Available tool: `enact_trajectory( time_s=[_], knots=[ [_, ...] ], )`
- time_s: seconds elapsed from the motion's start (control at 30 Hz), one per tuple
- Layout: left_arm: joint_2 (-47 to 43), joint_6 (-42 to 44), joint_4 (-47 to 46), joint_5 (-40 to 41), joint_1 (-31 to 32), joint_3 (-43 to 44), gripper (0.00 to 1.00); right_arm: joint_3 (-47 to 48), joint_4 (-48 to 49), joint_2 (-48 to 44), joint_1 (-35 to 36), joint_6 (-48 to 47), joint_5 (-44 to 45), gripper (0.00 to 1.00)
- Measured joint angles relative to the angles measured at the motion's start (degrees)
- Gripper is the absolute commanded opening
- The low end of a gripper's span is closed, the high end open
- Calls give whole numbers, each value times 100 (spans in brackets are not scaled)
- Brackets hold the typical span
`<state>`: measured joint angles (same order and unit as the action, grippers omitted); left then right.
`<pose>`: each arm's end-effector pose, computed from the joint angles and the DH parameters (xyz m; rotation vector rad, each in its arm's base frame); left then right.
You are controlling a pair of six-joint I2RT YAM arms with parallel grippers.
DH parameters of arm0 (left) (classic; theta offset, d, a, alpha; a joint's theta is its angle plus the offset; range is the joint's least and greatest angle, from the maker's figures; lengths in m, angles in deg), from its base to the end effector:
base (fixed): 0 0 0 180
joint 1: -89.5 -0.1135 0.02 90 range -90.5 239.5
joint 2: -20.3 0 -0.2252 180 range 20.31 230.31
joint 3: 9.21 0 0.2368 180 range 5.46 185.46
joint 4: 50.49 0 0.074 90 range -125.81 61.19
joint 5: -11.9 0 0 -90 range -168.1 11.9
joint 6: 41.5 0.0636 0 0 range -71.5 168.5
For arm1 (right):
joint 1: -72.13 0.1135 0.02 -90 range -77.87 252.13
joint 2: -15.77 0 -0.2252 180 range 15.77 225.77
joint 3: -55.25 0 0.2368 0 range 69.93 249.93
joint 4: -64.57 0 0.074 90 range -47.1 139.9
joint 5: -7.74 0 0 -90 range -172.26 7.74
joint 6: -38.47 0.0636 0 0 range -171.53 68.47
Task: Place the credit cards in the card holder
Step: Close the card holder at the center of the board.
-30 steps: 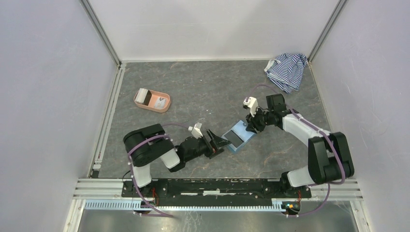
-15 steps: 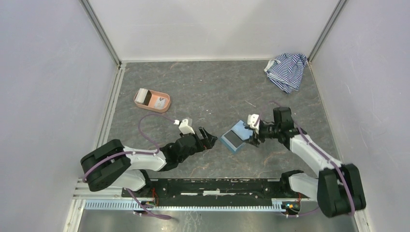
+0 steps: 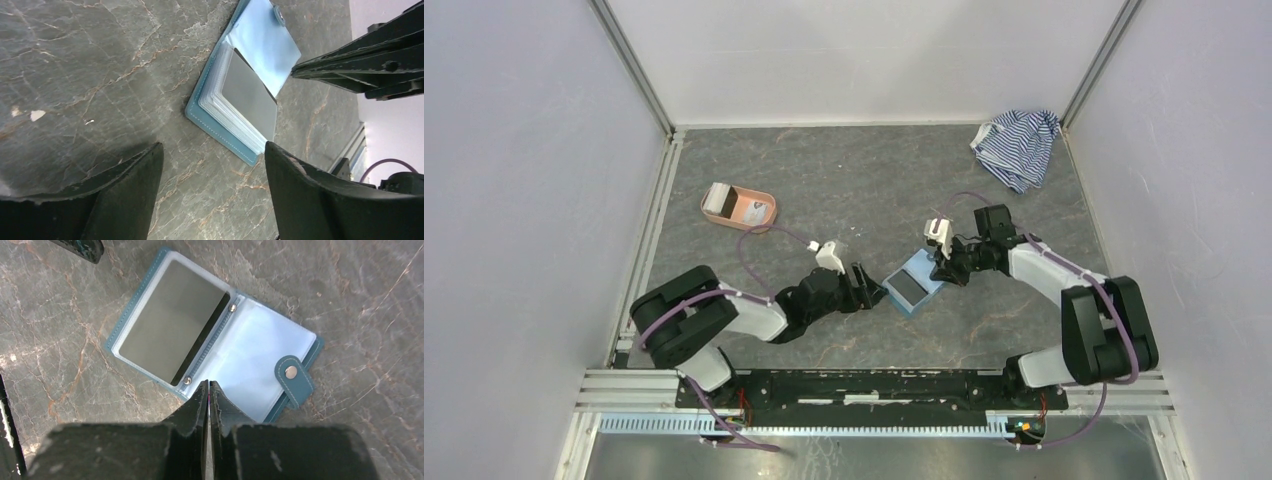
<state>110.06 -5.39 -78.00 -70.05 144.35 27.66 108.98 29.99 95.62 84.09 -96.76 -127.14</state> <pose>0.1718 -0.2285 0.0911 -0.0785 2.1753 -1.0287 0.2364 0.0960 0.1271 -1.3413 1.9330 0.7506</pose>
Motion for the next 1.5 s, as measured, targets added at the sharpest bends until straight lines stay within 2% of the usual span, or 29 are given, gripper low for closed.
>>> enact_trajectory(
  time_s=[0.1, 0.53, 0.8, 1.03, 1.2, 1.37, 1.5],
  knots=[
    [179, -79, -61, -249, -120, 98, 71, 122, -177, 260, 0, 2, 116, 5],
    [1045, -710, -710, -1113, -455, 468, 65, 463, -385, 905, 9, 348, 826, 4],
    [1231, -1005, -1038, -1141, -468, 439, 66, 695, -522, 1104, 26, 494, 944, 3],
    [1685, -1469, -2538, -1285, -468, -85, 65, 807, -619, 1200, 59, 514, 951, 3],
    [2197, -1825, -3445, -1493, -463, -120, 68, 831, -638, 1213, 79, 514, 966, 3],
    [2247, -1919, -3499, -1574, -457, -96, 68, 846, -656, 1215, 96, 511, 994, 5],
    [2155, -1915, -3316, -1558, -450, -79, 69, 848, -682, 1134, 105, 516, 1019, 14]
  ],
)
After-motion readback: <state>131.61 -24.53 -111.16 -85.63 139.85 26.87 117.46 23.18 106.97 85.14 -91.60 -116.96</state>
